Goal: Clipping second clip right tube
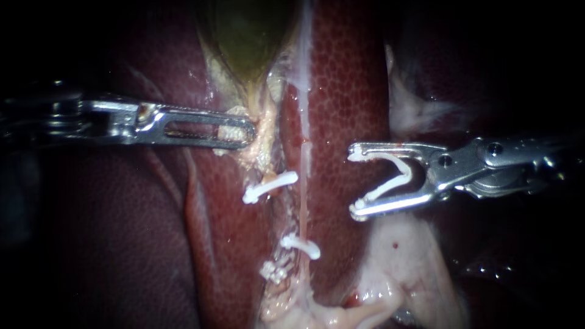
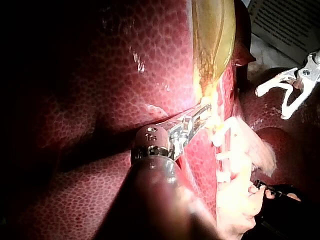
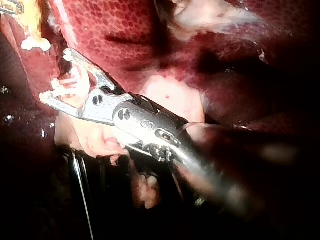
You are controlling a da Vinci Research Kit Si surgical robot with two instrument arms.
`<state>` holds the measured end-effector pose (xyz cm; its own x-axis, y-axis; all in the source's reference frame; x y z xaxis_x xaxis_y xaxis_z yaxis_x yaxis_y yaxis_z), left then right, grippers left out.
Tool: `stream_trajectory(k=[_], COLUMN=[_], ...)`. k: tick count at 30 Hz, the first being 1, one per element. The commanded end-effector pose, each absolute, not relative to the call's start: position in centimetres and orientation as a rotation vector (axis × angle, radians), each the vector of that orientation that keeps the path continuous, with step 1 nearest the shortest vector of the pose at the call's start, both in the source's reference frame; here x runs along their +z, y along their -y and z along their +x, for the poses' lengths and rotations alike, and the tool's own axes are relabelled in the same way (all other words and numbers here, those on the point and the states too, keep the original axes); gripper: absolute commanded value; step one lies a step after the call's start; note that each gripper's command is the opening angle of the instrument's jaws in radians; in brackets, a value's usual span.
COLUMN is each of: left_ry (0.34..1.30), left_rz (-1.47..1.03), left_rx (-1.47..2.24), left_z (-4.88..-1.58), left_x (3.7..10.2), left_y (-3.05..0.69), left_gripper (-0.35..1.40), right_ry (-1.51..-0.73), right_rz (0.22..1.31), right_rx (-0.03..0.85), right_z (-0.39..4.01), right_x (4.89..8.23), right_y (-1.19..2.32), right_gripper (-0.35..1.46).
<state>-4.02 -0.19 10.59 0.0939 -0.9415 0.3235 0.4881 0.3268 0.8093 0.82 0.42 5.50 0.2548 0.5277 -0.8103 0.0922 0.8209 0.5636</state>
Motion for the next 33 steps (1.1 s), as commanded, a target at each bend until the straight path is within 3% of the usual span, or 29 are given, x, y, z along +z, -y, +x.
stream_trajectory(k=[1, 8, 21, 33], left_ry=[0.963, 0.962, 0.991, 0.991], left_rz=[0.589, 0.602, 0.565, 0.562], left_rx=[-1.155, -1.154, -1.203, -1.204], left_z=[-4.02, -3.90, -3.34, -3.32], left_x=[10.59, 10.43, 9.76, 9.77], left_y=[0.19, 0.14, -0.23, -0.20], left_gripper=[-0.35, -0.35, -0.35, -0.35], right_ry=[-1.296, -1.296, -1.296, -1.305], right_rz=[0.572, 0.571, 0.571, 0.570], right_rx=[0.319, 0.319, 0.319, 0.288], right_z=[0.82, 0.82, 0.84, 0.96], right_x=[5.50, 5.50, 5.51, 5.78], right_y=[-0.41, -0.41, -0.41, -0.22], right_gripper=[0.60, 0.60, 0.60, 0.60])
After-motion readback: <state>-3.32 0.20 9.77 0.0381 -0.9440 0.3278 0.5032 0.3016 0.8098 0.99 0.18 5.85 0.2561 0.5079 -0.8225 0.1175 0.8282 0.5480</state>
